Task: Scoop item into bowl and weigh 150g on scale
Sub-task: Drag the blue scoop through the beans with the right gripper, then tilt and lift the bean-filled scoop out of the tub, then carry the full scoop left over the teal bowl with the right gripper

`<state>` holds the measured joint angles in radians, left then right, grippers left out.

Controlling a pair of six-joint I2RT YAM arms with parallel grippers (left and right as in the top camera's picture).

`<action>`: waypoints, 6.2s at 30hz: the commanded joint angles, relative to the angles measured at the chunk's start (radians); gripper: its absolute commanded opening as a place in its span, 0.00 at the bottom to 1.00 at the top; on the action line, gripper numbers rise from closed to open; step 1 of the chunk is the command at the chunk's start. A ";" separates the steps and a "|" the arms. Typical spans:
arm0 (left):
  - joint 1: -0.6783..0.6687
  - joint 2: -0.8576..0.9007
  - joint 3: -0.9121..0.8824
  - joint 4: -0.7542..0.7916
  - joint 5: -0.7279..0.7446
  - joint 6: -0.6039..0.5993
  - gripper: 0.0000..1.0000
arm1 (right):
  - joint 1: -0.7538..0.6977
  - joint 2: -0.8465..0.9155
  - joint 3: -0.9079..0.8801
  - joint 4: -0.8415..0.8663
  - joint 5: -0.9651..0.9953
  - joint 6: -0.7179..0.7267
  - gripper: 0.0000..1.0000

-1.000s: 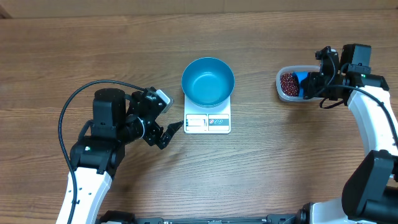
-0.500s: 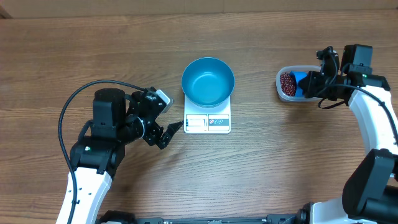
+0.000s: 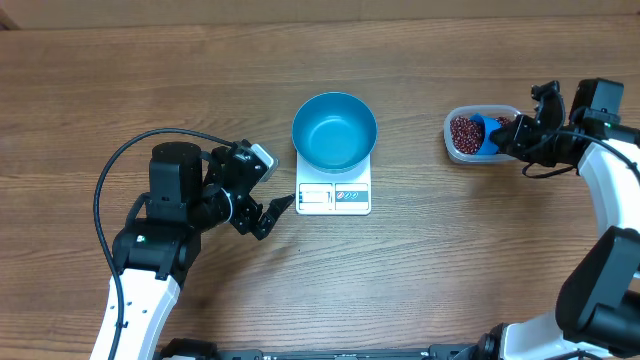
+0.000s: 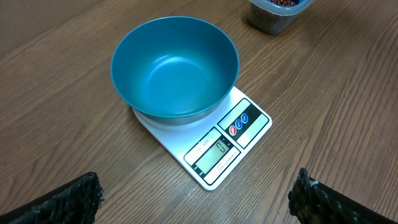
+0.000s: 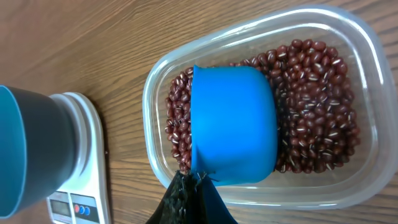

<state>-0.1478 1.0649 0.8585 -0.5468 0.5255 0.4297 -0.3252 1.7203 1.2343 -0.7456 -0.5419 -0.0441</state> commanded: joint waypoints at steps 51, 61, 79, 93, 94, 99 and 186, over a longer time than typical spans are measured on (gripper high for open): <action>0.008 -0.005 -0.005 0.001 -0.005 0.019 0.99 | -0.060 0.061 -0.037 -0.057 -0.051 0.248 0.04; 0.008 -0.005 -0.005 0.001 -0.005 0.019 1.00 | -0.166 0.061 -0.037 -0.079 -0.178 0.192 0.04; 0.008 -0.005 -0.005 0.001 -0.005 0.019 0.99 | -0.195 0.061 -0.037 -0.083 -0.307 0.143 0.04; 0.008 -0.005 -0.005 0.001 -0.005 0.019 1.00 | -0.195 0.061 -0.036 -0.072 -0.433 0.143 0.04; 0.008 -0.005 -0.005 0.001 -0.005 0.019 1.00 | -0.195 0.061 -0.036 -0.072 -0.434 0.143 0.04; 0.008 -0.005 -0.005 0.001 -0.005 0.019 0.99 | -0.195 0.061 -0.036 -0.072 -0.565 0.101 0.04; 0.008 -0.005 -0.005 0.001 -0.005 0.019 0.99 | 0.545 -0.204 -0.021 0.343 -0.144 0.431 0.04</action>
<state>-0.1478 1.0649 0.8585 -0.5468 0.5190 0.4301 0.1982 1.5417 1.2018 -0.4053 -0.7738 0.4393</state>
